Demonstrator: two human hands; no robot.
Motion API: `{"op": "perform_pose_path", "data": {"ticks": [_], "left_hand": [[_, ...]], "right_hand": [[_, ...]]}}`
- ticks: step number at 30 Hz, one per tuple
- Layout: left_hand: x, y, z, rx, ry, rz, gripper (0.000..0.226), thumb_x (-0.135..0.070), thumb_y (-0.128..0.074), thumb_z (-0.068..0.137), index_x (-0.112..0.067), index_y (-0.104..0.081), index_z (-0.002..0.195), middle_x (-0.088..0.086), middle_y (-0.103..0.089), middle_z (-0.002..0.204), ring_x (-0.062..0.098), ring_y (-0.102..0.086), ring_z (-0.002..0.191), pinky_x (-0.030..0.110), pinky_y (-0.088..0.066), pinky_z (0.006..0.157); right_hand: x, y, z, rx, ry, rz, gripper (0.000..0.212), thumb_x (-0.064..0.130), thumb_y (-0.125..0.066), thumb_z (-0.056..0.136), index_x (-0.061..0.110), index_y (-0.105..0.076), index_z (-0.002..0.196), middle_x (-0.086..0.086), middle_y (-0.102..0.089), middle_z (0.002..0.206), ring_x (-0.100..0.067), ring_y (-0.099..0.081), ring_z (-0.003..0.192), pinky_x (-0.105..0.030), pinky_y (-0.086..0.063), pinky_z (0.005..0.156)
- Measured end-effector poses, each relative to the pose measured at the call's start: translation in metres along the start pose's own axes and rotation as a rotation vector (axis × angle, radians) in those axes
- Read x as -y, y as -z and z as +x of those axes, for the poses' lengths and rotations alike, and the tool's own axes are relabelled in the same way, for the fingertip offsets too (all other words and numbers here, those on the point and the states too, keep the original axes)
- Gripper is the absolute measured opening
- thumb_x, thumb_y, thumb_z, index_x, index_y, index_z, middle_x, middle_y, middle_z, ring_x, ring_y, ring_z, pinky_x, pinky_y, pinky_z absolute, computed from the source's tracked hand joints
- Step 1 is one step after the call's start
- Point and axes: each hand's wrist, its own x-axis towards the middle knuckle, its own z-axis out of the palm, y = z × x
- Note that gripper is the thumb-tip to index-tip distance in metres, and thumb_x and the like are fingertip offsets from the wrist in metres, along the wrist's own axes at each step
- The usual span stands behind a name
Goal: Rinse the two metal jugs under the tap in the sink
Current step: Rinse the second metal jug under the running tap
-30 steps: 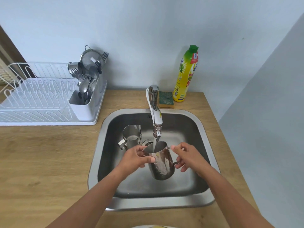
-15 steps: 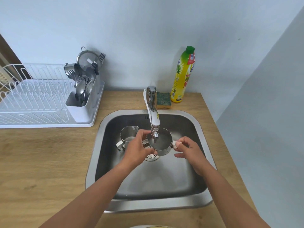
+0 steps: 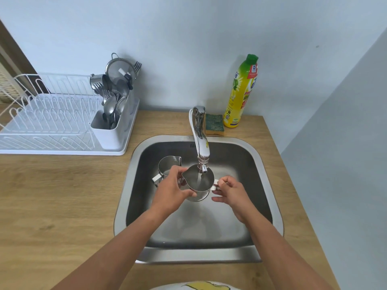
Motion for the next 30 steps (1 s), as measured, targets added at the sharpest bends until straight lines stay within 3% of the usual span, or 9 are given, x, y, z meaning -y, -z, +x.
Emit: {"op": "perform_pose_path", "data": {"ticks": [4, 9, 13, 19, 25, 27, 30], "left_hand": [[0.002, -0.001, -0.002, 0.036, 0.015, 0.007, 0.063, -0.019, -0.092, 0.062, -0.037, -0.050, 0.105, -0.025, -0.062, 0.099, 0.003, -0.062, 0.096, 0.020, -0.046, 0.086], [0.005, -0.004, 0.002, 0.036, 0.029, -0.024, 0.062, -0.012, -0.091, 0.062, -0.041, -0.050, 0.098, -0.019, -0.065, 0.104, 0.006, -0.065, 0.104, 0.024, -0.050, 0.092], [0.006, -0.004, 0.004, 0.057, 0.037, 0.009, 0.059, -0.021, -0.092, 0.059, -0.043, -0.051, 0.094, -0.022, -0.065, 0.101, 0.004, -0.064, 0.102, 0.024, -0.048, 0.094], [0.013, -0.001, 0.010, 0.136, 0.145, -0.119, 0.062, -0.022, -0.089, 0.067, -0.021, -0.056, 0.119, -0.007, -0.069, 0.113, 0.007, -0.065, 0.103, 0.032, -0.049, 0.101], [0.013, 0.001, 0.014, 0.180, 0.239, -0.161, 0.050, -0.041, -0.079, 0.078, -0.020, -0.061, 0.119, 0.001, -0.071, 0.111, 0.016, -0.067, 0.102, 0.039, -0.057, 0.090], [0.011, 0.000, 0.013, 0.224, 0.317, -0.246, 0.038, -0.043, -0.075, 0.082, -0.020, -0.066, 0.111, 0.005, -0.073, 0.107, 0.020, -0.069, 0.093, 0.044, -0.058, 0.085], [0.006, 0.001, 0.010, 0.259, 0.439, -0.339, 0.028, -0.045, -0.069, 0.086, -0.020, -0.071, 0.099, 0.005, -0.072, 0.094, 0.021, -0.067, 0.079, 0.038, -0.058, 0.075]], "right_hand": [[0.001, 0.009, 0.002, 0.008, -0.036, -0.046, 0.019, 0.011, -0.049, 0.101, 0.009, -0.058, 0.084, -0.016, -0.067, 0.096, -0.030, -0.061, 0.081, -0.039, -0.061, 0.071], [-0.004, 0.007, 0.001, -0.028, -0.025, -0.073, 0.021, 0.011, -0.048, 0.101, 0.011, -0.058, 0.082, -0.017, -0.064, 0.098, -0.027, -0.062, 0.084, -0.038, -0.062, 0.072], [-0.003, 0.012, 0.000, -0.008, -0.063, -0.104, 0.018, 0.014, -0.050, 0.101, 0.009, -0.059, 0.086, -0.019, -0.068, 0.100, -0.031, -0.064, 0.078, -0.040, -0.062, 0.068], [-0.003, 0.007, -0.006, -0.016, -0.059, -0.217, 0.018, 0.023, -0.048, 0.101, 0.009, -0.059, 0.098, -0.023, -0.070, 0.093, -0.033, -0.068, 0.071, -0.037, -0.059, 0.057], [0.003, 0.002, -0.005, -0.049, -0.079, -0.407, 0.023, 0.034, -0.046, 0.101, 0.015, -0.058, 0.106, -0.015, -0.074, 0.074, -0.029, -0.071, 0.057, -0.028, -0.050, 0.042], [0.006, 0.002, -0.004, -0.042, -0.102, -0.442, 0.025, 0.036, -0.045, 0.100, 0.015, -0.058, 0.108, -0.015, -0.073, 0.069, -0.027, -0.069, 0.052, -0.027, -0.049, 0.040], [0.011, 0.001, -0.004, -0.021, -0.134, -0.484, 0.028, 0.036, -0.044, 0.100, 0.013, -0.060, 0.105, -0.013, -0.073, 0.065, -0.025, -0.067, 0.048, -0.025, -0.046, 0.039]]}}
